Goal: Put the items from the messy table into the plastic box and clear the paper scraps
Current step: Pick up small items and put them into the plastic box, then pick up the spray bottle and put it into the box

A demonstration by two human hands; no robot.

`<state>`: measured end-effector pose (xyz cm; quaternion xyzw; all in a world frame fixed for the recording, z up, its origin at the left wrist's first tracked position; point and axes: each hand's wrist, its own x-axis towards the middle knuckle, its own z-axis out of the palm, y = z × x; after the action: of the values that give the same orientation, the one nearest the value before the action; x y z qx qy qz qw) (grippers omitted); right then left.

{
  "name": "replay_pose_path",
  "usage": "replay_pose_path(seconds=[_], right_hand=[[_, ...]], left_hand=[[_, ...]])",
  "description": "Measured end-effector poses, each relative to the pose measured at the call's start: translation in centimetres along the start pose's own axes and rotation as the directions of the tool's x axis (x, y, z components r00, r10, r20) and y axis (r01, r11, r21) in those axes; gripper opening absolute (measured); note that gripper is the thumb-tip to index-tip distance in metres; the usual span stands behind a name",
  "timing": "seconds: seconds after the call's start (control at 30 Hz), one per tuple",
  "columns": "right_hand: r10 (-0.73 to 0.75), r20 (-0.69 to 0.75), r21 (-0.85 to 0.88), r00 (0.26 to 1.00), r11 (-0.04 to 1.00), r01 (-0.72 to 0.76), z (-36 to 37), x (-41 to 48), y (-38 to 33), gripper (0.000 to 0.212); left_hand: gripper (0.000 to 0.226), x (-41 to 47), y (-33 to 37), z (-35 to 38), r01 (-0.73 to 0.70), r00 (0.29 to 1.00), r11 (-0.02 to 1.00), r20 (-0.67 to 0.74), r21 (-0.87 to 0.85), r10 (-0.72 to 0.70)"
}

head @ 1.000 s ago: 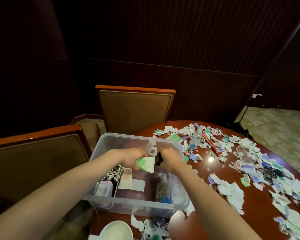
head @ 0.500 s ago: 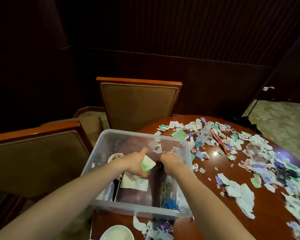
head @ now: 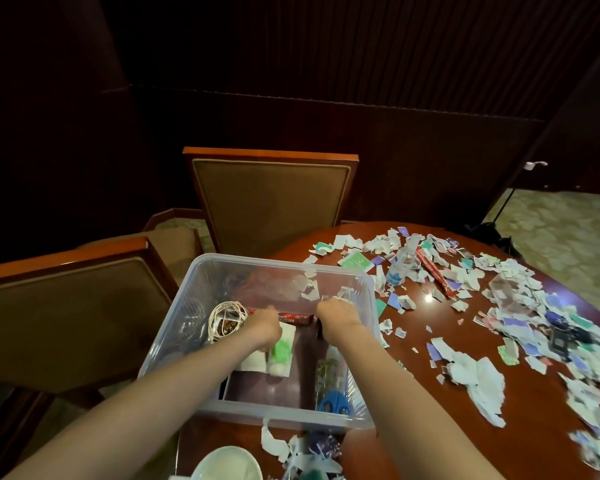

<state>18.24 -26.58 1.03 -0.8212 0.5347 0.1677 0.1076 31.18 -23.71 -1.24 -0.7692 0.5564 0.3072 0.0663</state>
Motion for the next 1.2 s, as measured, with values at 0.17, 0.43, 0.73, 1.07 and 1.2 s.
replay_pose_path(seconds=[0.17, 0.43, 0.73, 1.07, 1.2], right_hand=[[0.007, -0.008, 0.004, 1.0, 1.0, -0.007, -0.1, -0.1, 0.0, 0.037], [0.03, -0.006, -0.022, 1.0, 0.999, -0.03, -0.7, -1.0, 0.0, 0.038], [0.054, -0.012, -0.005, 0.998, 0.999, -0.054, -2.9, -2.5, 0.1, 0.041], [0.066, -0.202, 0.016, 0.977, 0.998, -0.064, -7.6, -7.8, 0.8, 0.038], [0.103, -0.259, 0.012, 0.96, 0.995, -0.104, -7.8, -9.7, 2.0, 0.036]], left_hand=[[0.031, 0.2, -0.5, -0.5, -0.059, 0.991, 0.986, -0.107, 0.153, 0.076], [0.03, -0.7, -0.7, -1.4, -0.179, 0.966, 0.917, -0.111, 0.357, 0.232], [0.03, -2.5, 0.2, -2.8, -0.212, 0.944, 0.882, -0.145, 0.421, 0.296], [0.029, -6.6, 3.7, -6.2, -0.304, 0.894, 0.899, -0.233, 0.316, 0.384], [0.025, -8.1, 5.5, -6.3, -0.362, 0.864, 0.896, -0.269, 0.258, 0.426]])
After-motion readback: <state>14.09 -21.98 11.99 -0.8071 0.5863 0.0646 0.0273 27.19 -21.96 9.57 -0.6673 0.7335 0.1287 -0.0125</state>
